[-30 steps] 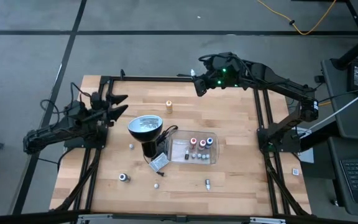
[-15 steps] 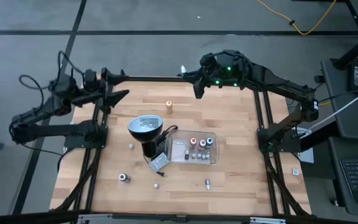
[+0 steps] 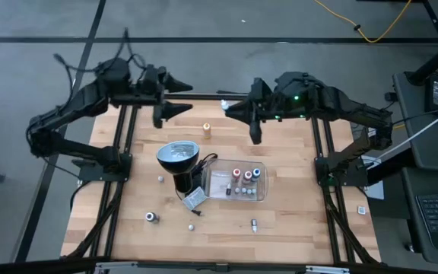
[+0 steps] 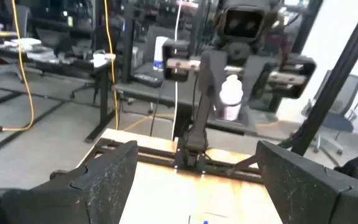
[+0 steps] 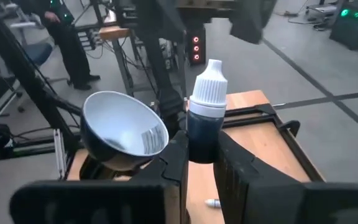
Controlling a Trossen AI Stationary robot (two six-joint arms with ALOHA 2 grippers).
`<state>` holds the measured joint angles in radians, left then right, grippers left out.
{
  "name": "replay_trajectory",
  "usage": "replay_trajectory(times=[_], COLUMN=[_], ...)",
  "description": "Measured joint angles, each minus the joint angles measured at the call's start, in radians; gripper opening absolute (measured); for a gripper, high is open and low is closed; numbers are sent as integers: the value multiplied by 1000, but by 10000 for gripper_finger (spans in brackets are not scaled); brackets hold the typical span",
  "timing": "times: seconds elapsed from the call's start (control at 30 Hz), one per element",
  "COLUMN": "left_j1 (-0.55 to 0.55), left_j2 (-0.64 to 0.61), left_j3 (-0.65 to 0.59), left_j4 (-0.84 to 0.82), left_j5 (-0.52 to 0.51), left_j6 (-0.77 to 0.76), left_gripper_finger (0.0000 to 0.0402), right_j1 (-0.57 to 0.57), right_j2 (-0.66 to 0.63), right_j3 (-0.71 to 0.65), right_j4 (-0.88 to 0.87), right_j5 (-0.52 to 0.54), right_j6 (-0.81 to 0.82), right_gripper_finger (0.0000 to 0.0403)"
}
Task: Pick & Place food coloring
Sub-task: Put the small black food coloring bottle into the transparent bin
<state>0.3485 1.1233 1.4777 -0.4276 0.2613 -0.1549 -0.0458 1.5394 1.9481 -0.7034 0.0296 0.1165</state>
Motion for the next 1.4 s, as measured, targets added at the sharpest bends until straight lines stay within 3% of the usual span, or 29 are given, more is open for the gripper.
replay_trajectory(times=[0.2,0.47,0.9,1.4], left_j1=[-7,-72,-155,-237], left_j2=[140,255,338,349], left_j3=[200,353,373,373], left_j4=[-140,-235,-229,-228], left_j5=[38,52,34,-116], left_j6=[39,73,74,115], left_gripper_finger=[322,322,322,322], right_j1=[13,9,9,35], right_j2=[0,4,18,72], right_j3=[67,69,68,67], right_j4=[-100,-110,-145,-160], right_j5=[3,1,-25,-42], right_j6=[-33,-72,-49,-44], right_gripper_finger=[58,58,59,58])
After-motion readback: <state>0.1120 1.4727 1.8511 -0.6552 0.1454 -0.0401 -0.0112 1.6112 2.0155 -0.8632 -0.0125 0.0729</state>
